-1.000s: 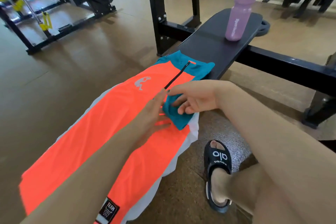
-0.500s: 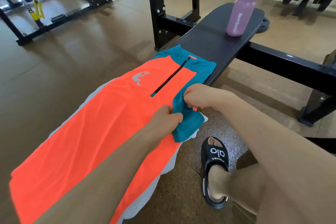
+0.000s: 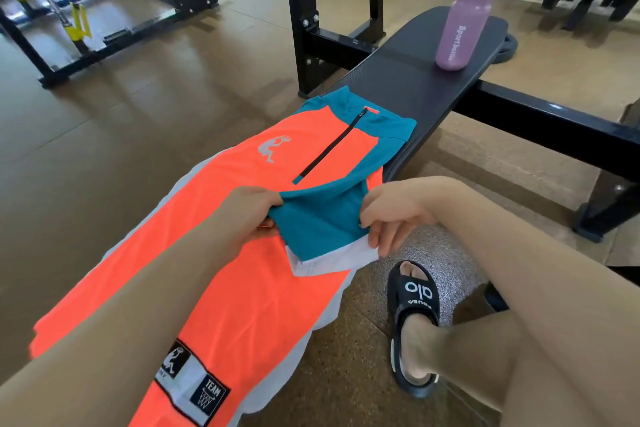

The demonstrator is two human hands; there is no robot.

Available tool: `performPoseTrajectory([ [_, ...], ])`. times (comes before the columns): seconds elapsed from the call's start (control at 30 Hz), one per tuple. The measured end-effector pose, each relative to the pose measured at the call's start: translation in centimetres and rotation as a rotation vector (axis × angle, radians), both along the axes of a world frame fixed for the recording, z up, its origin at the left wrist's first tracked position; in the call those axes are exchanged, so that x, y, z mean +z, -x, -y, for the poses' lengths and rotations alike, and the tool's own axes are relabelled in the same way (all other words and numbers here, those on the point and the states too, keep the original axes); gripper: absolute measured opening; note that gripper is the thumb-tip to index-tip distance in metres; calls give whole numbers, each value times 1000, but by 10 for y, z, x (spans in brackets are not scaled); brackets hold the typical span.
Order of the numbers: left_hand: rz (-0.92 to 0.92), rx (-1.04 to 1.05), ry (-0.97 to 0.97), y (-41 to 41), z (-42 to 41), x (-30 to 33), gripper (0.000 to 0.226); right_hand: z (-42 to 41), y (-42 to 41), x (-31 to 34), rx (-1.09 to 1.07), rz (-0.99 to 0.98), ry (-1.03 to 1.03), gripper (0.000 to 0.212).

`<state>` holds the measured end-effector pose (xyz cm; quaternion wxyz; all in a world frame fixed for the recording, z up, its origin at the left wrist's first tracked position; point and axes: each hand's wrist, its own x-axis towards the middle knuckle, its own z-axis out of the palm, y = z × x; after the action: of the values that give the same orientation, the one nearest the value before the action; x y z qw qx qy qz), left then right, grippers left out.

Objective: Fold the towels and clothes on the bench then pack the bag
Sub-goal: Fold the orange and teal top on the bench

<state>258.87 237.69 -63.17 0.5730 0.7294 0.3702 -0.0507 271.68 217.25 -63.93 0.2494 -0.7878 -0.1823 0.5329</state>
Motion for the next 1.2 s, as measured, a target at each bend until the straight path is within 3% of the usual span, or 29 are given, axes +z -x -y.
performPoseTrajectory([
  [0.1, -64, 15, -257, 0, -16, -19, 18, -3, -5, 1, -63, 193, -62, 28],
  [0.27, -48, 90, -137, -7, -16, -20, 14, -7, -18, -7, -125, 543, -55, 32],
  [0.4, -51, -13, -338, -12, -14, -19, 9, -9, -31, -22, -207, 640, -82, 40],
  [0.47, 12, 13, -266, -15, -12, -19, 8, -10, -39, -28, -267, 695, -87, 36],
  [0.6, 153, 101, 144, -14, -4, -15, 13, -12, -53, -31, -415, 727, -133, 33],
  [0.8, 201, 278, 428, -5, 11, -24, 25, -26, -65, -26, -559, 706, -204, 52],
  [0.9, 155, 211, 397, -1, 21, -30, 34, -30, -71, -26, -638, 695, -227, 48],
  [0.97, 109, 128, 245, 2, 25, -34, 38, -29, -74, -26, -688, 701, -238, 41],
  [1.03, 99, 80, 79, 1, 23, -36, 23, -28, -77, -28, -730, 704, -228, 34],
  [1.2, 173, 290, 193, -10, 10, -33, 16, -18, -82, -35, -828, 645, -156, 29],
])
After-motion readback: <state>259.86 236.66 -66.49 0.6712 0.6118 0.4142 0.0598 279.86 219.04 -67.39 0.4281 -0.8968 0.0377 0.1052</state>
